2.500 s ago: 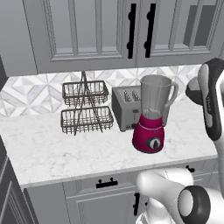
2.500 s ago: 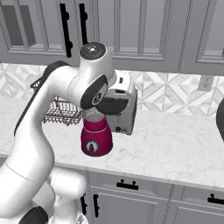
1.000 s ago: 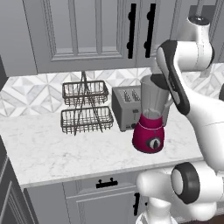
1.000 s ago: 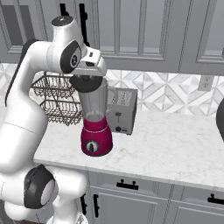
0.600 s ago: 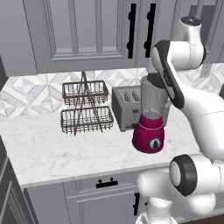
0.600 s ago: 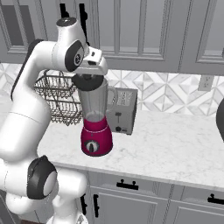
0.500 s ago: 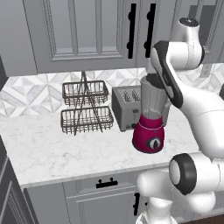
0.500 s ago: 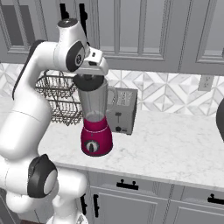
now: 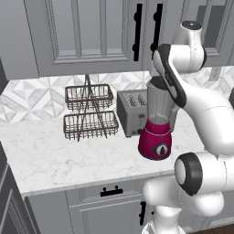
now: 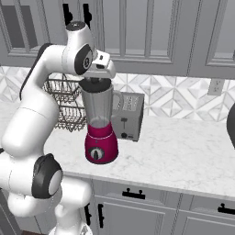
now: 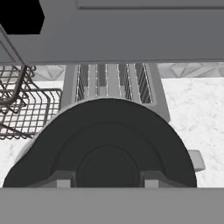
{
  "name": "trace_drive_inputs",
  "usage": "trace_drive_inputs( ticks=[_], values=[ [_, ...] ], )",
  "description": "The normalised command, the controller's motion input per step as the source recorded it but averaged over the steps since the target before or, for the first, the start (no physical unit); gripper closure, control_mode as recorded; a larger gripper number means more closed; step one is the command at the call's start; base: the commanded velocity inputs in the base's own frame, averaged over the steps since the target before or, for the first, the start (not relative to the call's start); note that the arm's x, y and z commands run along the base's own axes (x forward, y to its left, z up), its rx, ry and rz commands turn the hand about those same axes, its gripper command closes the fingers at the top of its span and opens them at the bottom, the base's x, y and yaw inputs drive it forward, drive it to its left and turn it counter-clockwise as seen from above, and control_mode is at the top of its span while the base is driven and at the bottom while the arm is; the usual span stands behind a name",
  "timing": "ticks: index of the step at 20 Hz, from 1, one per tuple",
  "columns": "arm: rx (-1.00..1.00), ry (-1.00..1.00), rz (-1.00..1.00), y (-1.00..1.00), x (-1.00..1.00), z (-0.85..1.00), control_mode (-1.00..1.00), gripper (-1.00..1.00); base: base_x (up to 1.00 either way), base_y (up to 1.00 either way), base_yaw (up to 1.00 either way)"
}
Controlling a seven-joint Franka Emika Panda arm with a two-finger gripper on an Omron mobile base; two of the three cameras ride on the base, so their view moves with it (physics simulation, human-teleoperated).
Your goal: Close the lid blender by securely placing the lid on top.
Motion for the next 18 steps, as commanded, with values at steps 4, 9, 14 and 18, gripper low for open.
trace_drive_inputs(
  ticks=[4, 9, 14, 18],
  values=[
    [0.00, 0.00, 0.00, 0.00, 0.30, 0.00, -1.00, 1.00, 0.00, 0.00, 0.00],
    [0.00, 0.00, 0.00, 0.00, 0.25, -0.03, -1.00, 1.00, 0.00, 0.00, 0.00],
    [0.00, -0.01, 0.00, 0.00, 0.15, -0.12, -1.00, 1.00, 0.00, 0.00, 0.00],
    [0.00, 0.00, 0.00, 0.00, 0.05, -0.15, -1.00, 1.00, 0.00, 0.00, 0.00]
  ],
)
